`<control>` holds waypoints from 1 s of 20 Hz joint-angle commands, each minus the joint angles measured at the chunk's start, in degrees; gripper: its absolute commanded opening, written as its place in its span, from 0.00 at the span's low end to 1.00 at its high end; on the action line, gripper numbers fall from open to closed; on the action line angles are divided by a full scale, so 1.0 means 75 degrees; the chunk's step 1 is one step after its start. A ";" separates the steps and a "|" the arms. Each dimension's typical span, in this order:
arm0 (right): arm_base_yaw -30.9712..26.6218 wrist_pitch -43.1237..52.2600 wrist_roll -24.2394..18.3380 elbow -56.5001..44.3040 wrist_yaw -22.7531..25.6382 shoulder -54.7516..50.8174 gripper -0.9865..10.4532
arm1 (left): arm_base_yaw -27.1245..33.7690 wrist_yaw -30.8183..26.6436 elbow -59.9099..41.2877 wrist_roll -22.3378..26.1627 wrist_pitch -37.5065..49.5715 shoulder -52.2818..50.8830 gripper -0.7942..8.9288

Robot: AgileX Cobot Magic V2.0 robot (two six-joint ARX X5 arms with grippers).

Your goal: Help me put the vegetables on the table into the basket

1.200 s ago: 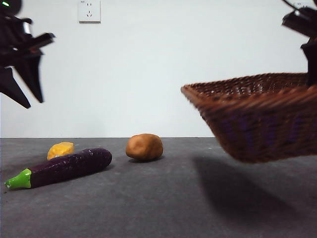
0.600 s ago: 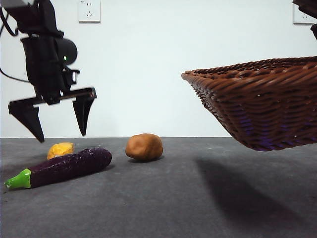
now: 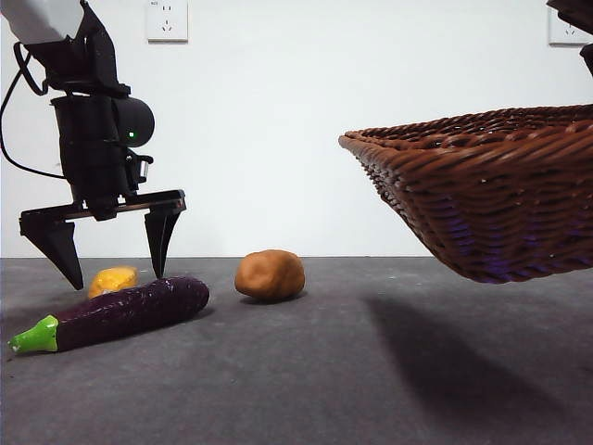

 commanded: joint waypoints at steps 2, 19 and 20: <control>-0.0009 0.0038 -0.0082 0.0050 -0.0082 -0.0052 0.08 | -0.0023 -0.0038 -0.0003 -0.0064 0.0041 0.0236 0.36; 0.0012 0.0160 0.0691 0.0050 -0.0047 -0.0052 0.08 | -0.1306 0.2967 0.0289 0.0595 0.0015 -0.2742 0.07; 0.0020 0.0149 0.0836 0.0050 -0.0023 -0.0052 0.08 | -0.1699 0.2973 0.0289 0.0589 0.0079 -0.3048 0.07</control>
